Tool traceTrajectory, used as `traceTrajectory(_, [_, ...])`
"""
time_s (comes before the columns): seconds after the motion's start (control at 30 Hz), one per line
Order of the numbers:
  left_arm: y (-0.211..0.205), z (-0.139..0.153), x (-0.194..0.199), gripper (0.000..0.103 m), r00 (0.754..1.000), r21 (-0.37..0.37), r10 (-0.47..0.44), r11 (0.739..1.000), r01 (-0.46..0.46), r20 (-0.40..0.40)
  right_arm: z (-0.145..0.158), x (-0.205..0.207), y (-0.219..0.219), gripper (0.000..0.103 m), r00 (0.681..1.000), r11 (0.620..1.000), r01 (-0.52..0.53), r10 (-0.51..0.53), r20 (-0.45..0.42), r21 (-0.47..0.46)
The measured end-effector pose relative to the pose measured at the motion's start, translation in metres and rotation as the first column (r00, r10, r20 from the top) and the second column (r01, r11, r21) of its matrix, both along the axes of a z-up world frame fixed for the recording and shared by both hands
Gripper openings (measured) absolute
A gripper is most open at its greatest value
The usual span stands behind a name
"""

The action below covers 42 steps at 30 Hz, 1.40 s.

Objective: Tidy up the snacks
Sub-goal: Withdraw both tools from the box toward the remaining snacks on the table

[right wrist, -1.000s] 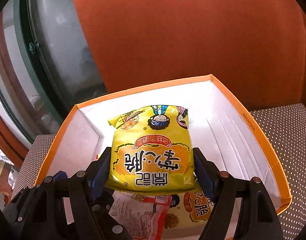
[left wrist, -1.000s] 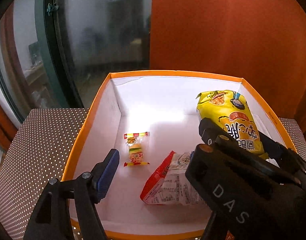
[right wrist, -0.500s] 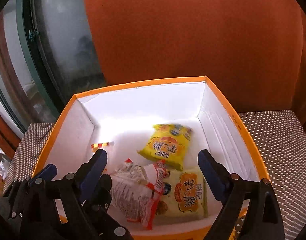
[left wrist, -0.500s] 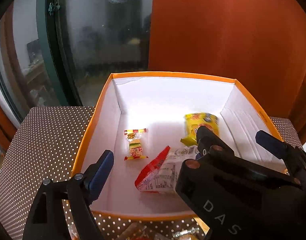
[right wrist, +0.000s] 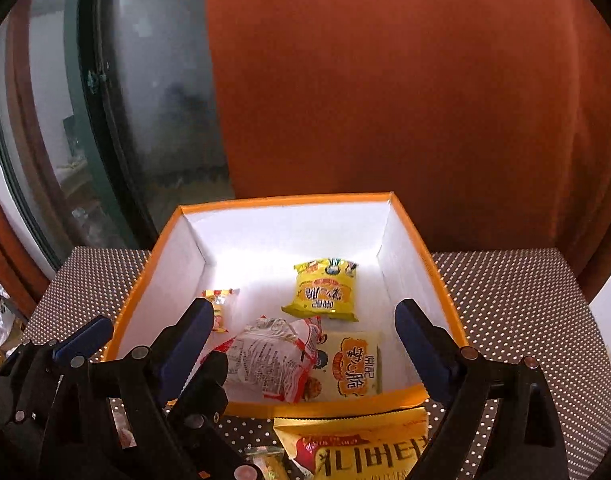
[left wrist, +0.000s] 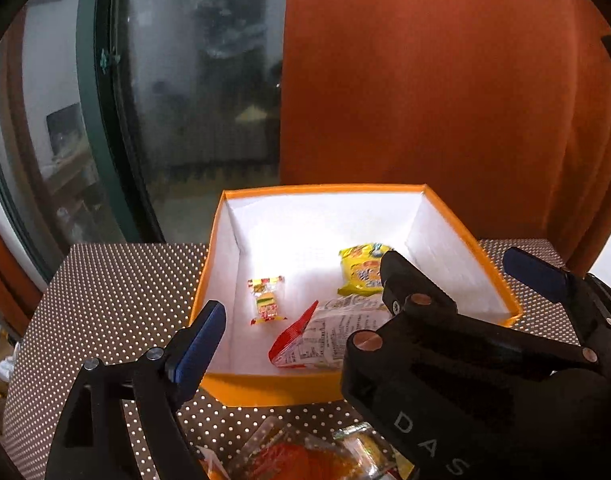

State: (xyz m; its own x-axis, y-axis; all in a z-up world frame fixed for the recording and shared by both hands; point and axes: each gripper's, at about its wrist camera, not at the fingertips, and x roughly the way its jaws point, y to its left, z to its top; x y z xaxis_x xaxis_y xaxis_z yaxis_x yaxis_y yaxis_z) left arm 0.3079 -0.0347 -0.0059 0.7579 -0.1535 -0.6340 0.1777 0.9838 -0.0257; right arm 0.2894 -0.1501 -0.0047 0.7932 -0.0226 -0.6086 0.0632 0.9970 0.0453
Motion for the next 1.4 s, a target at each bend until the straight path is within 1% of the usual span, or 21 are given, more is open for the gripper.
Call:
traceTrajectory(0.13, [-0.001,0.016,-0.025,0.088,0.999,-0.008,-0.025,1.000,0.025,0.044,0.017,-0.023,-0.001,0.094,0.999,1.000,0.004,-0.004,0.045,0.004])
traceTrajectory(0.3, [-0.001,0.029,-0.054,0.089,0.997,-0.023,-0.031,0.999,0.033,0.077,0.033,-0.055,-0.001,0.094,0.997,1.000,0.004,-0.004,0.078,0.000])
traceTrajectory(0.43, [0.000,0.035,-0.078,0.089,0.994,-0.044,-0.034,0.998,0.038,0.101,0.043,-0.078,0.001,0.094,0.995,1.000,0.011,-0.009,0.102,-0.014])
traceTrajectory(0.6, [0.000,0.037,-0.103,0.089,0.993,-0.045,-0.038,0.998,0.043,0.113,0.048,-0.106,0.000,0.094,0.991,1.000,0.019,-0.017,0.129,-0.015])
traceTrajectory(0.93, [0.002,0.020,-0.143,0.089,0.993,-0.058,-0.052,0.997,0.058,0.102,0.034,-0.150,0.002,0.094,0.992,0.999,0.021,-0.016,0.124,-0.040])
traceTrajectory(1.0, [0.001,0.015,-0.151,0.089,0.993,-0.051,-0.052,0.997,0.057,0.103,0.030,-0.157,0.003,0.094,0.991,0.999,0.018,-0.013,0.130,-0.037])
traceTrajectory(1.23, [0.000,-0.003,-0.179,0.089,0.987,-0.006,-0.051,0.999,0.052,0.151,0.012,-0.185,0.003,0.094,0.989,0.999,0.022,-0.018,0.145,-0.029])
traceTrajectory(1.4, [0.003,-0.018,-0.189,0.089,0.988,0.018,-0.067,0.998,0.066,0.141,-0.003,-0.198,0.006,0.094,0.991,0.999,0.029,-0.027,0.130,-0.016])
